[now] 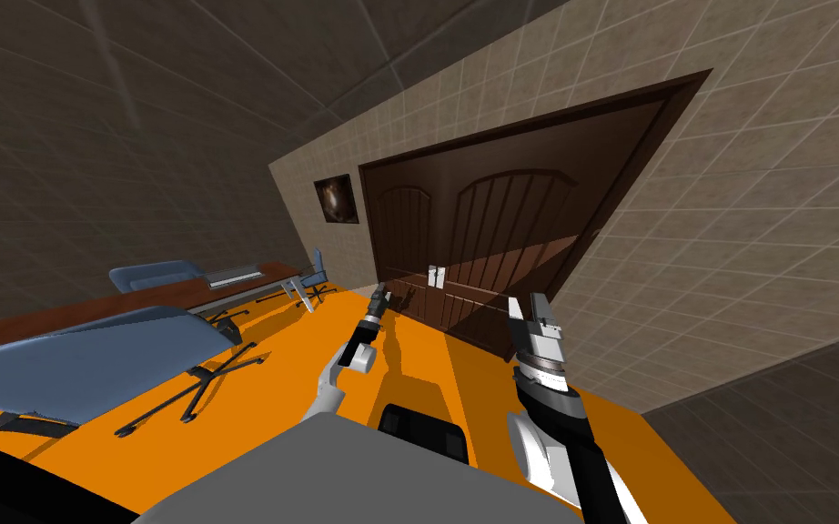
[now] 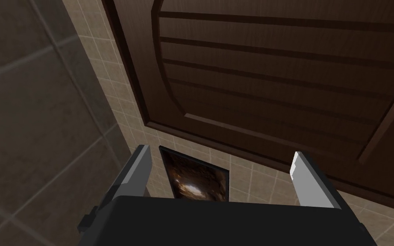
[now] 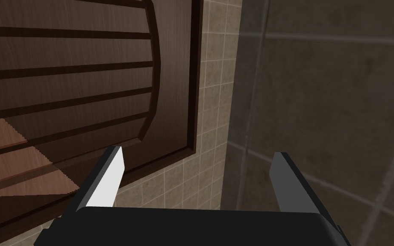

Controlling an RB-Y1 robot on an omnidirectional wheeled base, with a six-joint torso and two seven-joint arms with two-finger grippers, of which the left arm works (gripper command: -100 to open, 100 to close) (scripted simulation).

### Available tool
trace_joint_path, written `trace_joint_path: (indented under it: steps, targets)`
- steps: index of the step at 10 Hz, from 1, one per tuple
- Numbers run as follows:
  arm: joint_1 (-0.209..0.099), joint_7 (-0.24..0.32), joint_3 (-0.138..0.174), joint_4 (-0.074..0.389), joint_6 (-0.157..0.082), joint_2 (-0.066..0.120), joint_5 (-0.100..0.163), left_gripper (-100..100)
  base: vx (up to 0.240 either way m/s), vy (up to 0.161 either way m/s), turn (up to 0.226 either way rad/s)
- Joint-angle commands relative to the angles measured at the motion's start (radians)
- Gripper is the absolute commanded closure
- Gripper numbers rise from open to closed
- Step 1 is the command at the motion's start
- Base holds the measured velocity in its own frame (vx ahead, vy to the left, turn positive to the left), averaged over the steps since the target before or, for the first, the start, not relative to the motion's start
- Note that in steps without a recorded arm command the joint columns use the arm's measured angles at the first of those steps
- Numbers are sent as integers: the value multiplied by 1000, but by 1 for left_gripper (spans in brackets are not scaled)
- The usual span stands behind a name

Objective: Pull the door open

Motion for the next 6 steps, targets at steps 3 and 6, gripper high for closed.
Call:
trace_joint_path:
  steps: [3, 6]
  targets:
    - [-45, 9, -7, 98, 3, 9, -2, -100, 104, -17, -51]
    - [-88, 16, -11, 180, 8, 16, -4, -100, 105, -19, -49]
